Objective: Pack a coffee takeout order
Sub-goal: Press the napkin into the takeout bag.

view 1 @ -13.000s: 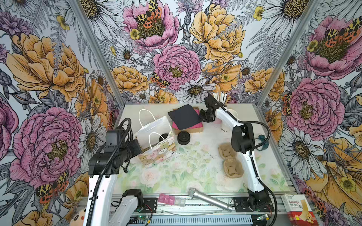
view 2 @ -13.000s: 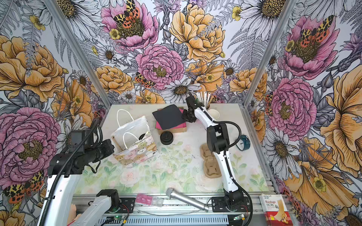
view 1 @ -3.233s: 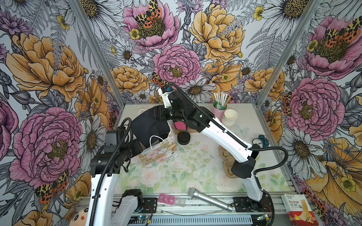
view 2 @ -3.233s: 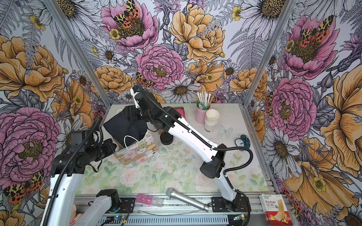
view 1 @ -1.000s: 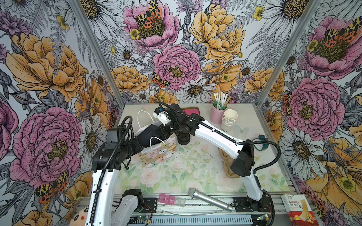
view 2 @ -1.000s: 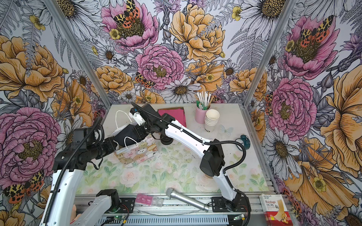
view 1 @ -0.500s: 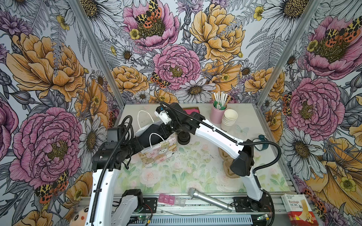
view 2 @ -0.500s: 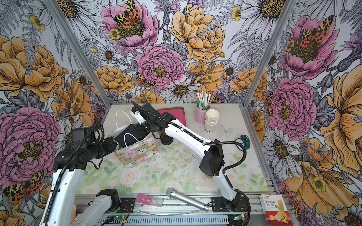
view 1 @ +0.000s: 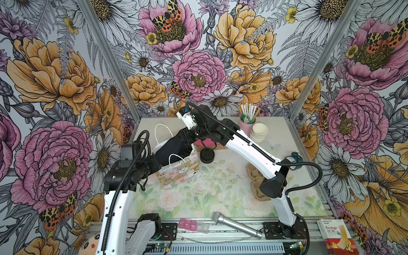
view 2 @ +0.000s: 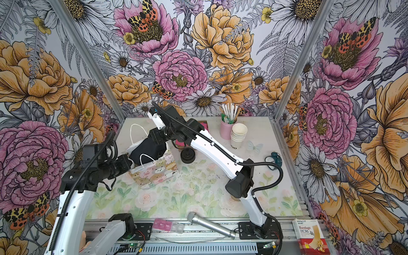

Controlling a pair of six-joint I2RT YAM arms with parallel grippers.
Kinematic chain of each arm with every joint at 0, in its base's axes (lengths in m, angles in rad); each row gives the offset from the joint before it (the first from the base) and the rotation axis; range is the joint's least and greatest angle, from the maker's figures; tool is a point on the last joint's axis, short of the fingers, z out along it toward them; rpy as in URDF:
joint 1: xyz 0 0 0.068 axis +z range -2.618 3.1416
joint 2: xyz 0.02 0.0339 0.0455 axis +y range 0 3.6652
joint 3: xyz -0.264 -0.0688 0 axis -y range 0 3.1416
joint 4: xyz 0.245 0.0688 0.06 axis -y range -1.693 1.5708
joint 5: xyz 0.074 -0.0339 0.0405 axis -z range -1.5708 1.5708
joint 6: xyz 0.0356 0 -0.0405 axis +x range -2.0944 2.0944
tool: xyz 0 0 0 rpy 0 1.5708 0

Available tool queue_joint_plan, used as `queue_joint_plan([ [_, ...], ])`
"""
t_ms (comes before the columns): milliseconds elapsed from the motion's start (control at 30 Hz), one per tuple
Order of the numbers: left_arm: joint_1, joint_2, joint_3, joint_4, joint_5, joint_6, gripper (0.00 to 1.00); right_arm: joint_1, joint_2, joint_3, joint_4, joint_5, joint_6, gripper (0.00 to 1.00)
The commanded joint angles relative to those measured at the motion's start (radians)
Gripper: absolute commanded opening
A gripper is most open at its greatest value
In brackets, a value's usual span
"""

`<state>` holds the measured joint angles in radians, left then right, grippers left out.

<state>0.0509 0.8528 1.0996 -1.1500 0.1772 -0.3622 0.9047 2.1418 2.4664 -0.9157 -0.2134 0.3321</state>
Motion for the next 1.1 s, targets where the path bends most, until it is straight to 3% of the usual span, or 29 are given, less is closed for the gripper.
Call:
queue_joint_plan([
  [0,0.014,0.002,0.008,-0.014,0.009,0.014,0.00,-0.004,0.004,0.037,0.000,0.003,0.000,0.52],
  [367,0.014,0.006,0.009,-0.013,0.012,0.015,0.00,0.000,0.106,0.168,-0.001,0.034,0.050,0.54],
  [600,0.013,0.002,0.007,-0.012,0.011,0.014,0.00,0.003,0.155,0.189,0.000,0.054,0.061,0.48],
  [933,0.014,-0.001,-0.001,-0.009,0.010,0.014,0.00,0.004,0.162,0.093,-0.002,0.067,0.083,0.24],
  [1067,0.015,-0.001,-0.001,-0.008,0.011,0.014,0.00,0.003,0.134,0.028,-0.002,0.081,0.080,0.19],
])
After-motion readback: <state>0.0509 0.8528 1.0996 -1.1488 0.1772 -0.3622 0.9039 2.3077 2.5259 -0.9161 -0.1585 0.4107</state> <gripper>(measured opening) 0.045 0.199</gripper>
